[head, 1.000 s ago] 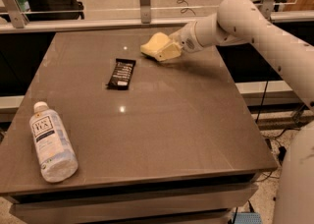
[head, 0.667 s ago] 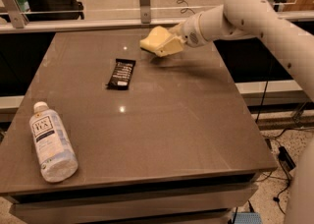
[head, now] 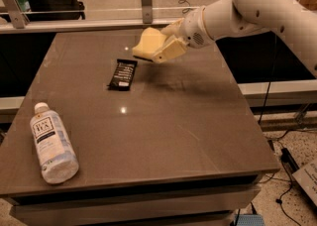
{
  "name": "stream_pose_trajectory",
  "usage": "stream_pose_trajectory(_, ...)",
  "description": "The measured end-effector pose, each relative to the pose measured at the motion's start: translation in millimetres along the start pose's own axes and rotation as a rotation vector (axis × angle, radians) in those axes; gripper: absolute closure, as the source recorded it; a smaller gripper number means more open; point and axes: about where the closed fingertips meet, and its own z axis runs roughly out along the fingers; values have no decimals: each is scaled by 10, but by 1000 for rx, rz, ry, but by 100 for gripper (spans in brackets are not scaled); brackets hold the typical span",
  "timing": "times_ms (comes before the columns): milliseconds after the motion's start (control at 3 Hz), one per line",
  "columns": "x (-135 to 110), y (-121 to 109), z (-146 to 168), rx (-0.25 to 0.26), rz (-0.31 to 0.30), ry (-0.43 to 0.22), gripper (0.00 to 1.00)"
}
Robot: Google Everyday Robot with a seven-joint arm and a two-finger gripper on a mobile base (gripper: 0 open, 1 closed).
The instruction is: Move sponge near blue plastic bottle
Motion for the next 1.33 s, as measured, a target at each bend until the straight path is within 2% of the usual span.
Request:
stream_pose_trajectory(333,-53,466,-84,-91,-41,13,100)
stream_pose_trajectory(667,-56,465,-76,-93,-41,11,100)
stream_pose_trajectory(1000,-107,614,64,-146,-64,-2,100)
stream_pose_trajectory(1333,-177,960,100,-202,-97,-18,100)
